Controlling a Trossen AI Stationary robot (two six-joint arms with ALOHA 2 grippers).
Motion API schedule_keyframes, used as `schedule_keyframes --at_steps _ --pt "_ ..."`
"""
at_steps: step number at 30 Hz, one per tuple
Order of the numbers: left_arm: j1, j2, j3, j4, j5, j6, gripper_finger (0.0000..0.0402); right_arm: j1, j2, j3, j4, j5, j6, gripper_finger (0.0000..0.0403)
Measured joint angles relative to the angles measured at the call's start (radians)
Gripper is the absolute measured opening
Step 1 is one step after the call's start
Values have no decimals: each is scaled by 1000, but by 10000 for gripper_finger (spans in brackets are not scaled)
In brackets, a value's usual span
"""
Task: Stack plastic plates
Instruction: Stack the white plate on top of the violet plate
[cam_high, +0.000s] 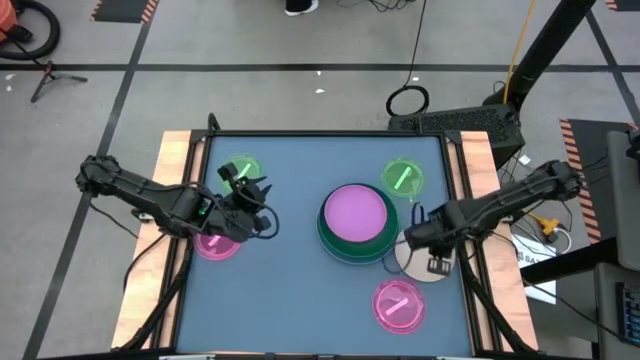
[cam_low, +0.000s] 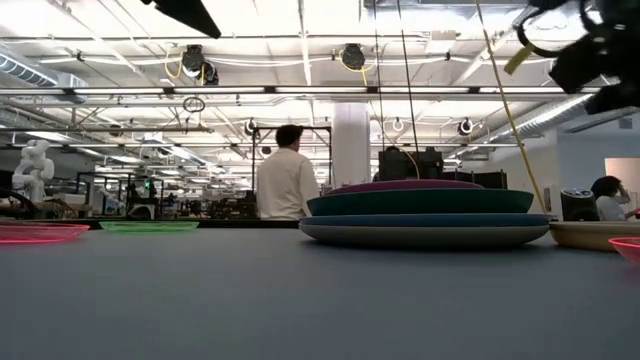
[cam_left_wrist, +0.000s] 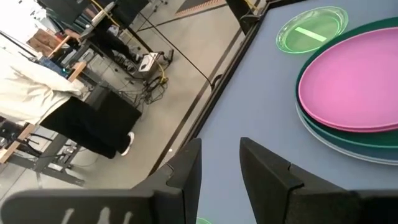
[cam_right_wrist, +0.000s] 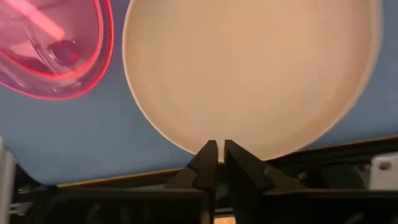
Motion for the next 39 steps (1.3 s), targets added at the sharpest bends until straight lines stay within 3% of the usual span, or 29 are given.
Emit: schedule_keyframes --at_steps 10,14,20,26,34,39 --pt "-12 0 0 -27 2 -16 116 151 1 -149 324 12 114 155" --pt "-12 0 0 -26 2 -17 116 229 0 -162 365 33 191 178" --pt "-12 0 0 -26 3 -17 116 326 23 -162 440 66 302 165" --pt "-12 0 0 -24 4 -24 116 398 127 -162 473 68 328 152" --pt "-12 0 0 -25 5 -25 116 418 231 -160 475 69 328 146" --pt "-12 0 0 -25 5 -25 116 418 224 -161 473 68 330 108"
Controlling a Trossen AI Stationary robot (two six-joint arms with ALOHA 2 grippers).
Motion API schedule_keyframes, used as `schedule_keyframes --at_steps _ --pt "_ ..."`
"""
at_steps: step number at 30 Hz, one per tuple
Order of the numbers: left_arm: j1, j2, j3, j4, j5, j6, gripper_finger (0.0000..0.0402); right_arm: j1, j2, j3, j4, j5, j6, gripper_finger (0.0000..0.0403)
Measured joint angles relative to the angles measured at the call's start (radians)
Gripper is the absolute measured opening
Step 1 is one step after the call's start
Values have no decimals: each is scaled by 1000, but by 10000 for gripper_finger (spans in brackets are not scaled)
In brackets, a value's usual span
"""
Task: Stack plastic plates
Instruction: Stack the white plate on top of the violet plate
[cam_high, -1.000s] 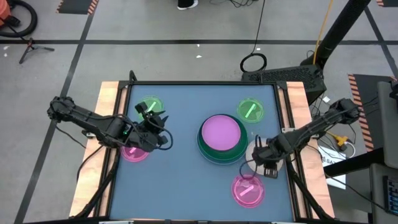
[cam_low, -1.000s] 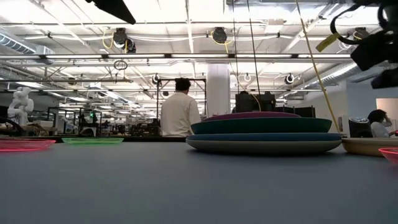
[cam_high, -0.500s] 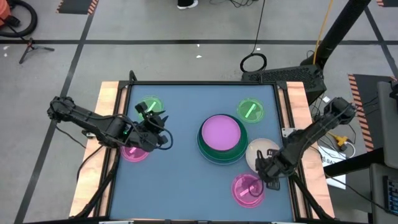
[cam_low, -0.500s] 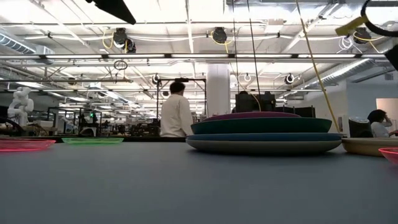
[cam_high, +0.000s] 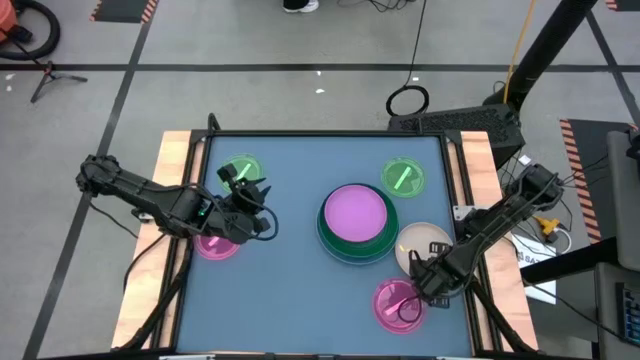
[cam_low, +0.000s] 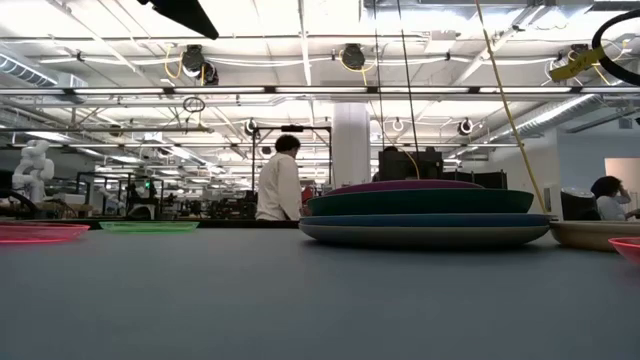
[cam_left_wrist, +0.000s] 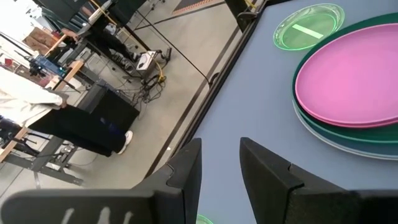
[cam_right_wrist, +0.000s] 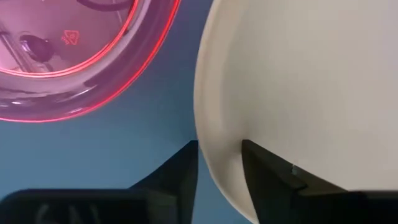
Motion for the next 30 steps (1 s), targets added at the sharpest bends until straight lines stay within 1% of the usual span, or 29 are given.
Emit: schedule_keyframes --at_steps 7,9,16,22,27,30 --pt "0 0 0 0 0 -3 116 0 -41 -1 2 -1 -3 24" --pt "0 0 0 0 0 -3 116 0 -57 0 1 1 -4 10" --pt "0 0 0 3 0 -2 116 0 -121 1 -27 1 25 16" --pt "0 0 0 4 0 -3 116 0 -180 1 -56 12 73 10" --pt "0 0 0 5 0 -5 116 -1 -225 14 -101 88 104 8" --pt "0 0 0 6 0 -7 116 -1 -229 64 -190 160 117 8"
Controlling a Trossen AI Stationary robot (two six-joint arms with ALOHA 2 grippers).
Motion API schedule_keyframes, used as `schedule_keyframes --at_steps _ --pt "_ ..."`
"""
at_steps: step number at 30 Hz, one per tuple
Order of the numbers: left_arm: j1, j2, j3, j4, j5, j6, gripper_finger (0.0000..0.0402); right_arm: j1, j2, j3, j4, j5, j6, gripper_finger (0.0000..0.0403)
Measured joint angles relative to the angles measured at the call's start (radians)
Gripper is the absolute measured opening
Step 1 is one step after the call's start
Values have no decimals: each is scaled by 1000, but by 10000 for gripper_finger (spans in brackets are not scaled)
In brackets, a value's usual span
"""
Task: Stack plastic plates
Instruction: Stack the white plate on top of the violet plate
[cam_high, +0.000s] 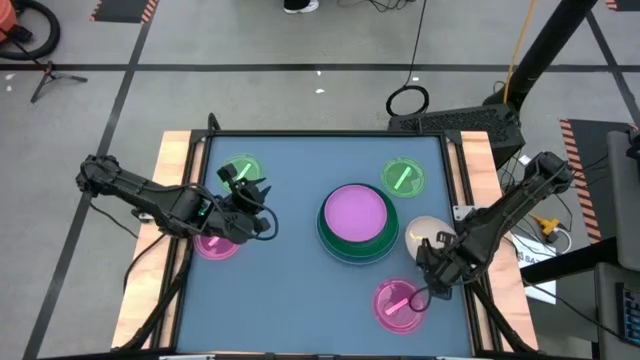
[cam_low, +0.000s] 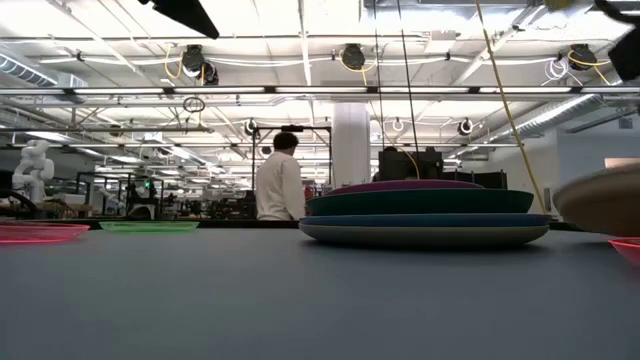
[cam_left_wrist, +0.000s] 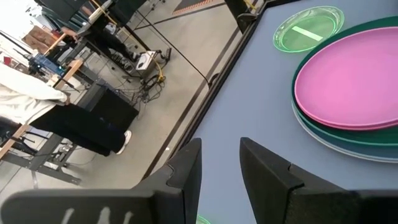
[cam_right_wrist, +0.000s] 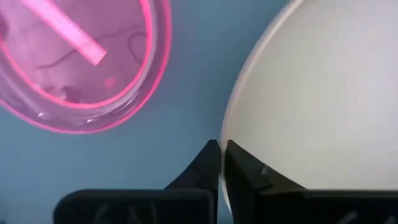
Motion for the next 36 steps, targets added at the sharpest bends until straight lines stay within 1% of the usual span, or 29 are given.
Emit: schedule_keyframes --at_steps 3,5,9,13,16,23,31,36 --pt "0 0 0 0 0 0 116 0 0 70 -115 88 10 8" --pt "0 0 0 1 0 0 116 0 0 115 -174 166 10 8" --pt "0 0 0 1 0 0 116 -10 0 205 -244 328 -7 7" --pt "0 0 0 1 0 -1 116 -53 2 277 -250 432 -109 7" --pt "0 0 0 1 0 0 116 -112 25 323 -242 470 -216 7" --pt "0 0 0 2 0 -1 116 -274 110 377 -132 457 -532 7" --pt "0 0 0 1 0 4 116 -443 264 459 -92 296 -842 7" --pt "0 0 0 1 0 7 116 -514 364 510 -91 216 -1006 7"
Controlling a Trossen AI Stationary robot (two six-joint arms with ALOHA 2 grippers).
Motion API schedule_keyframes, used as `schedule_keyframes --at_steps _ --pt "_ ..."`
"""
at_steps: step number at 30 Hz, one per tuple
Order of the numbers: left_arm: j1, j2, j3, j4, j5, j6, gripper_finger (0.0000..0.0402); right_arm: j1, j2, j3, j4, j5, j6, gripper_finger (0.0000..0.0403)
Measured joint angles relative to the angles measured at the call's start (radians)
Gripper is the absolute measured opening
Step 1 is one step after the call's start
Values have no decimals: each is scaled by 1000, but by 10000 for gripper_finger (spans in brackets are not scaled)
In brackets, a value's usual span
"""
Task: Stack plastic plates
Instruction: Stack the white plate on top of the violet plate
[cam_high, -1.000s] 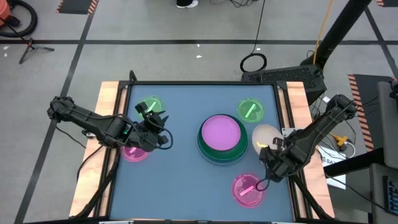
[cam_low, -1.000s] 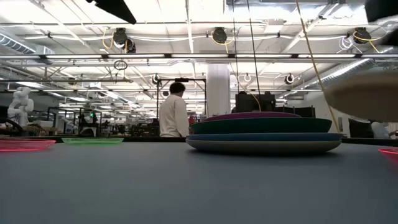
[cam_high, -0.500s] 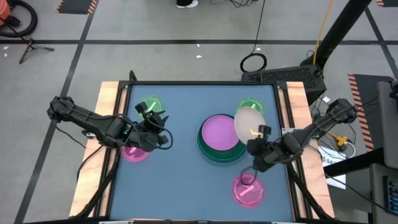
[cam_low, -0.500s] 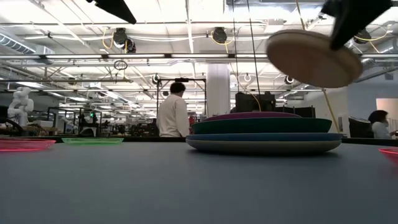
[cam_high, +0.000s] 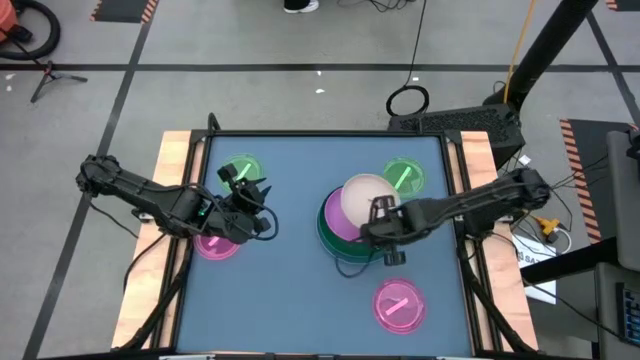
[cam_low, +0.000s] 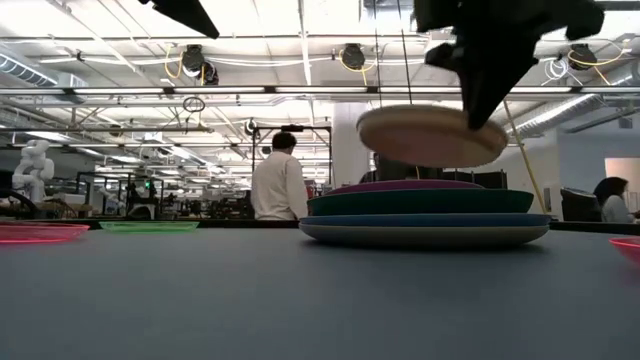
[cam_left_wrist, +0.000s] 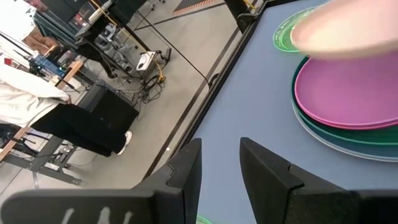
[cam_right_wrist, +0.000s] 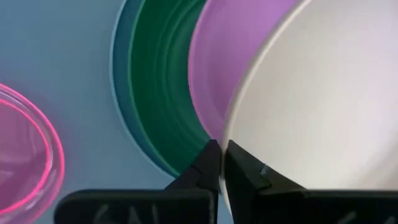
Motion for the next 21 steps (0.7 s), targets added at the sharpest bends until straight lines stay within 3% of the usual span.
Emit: schedule_keyframes --at_steps 12,21 --pt "0 0 0 0 0 0 116 -44 148 4 54 -14 -207 11" --pt "0 0 0 0 0 0 116 -43 180 4 128 -15 -203 37"
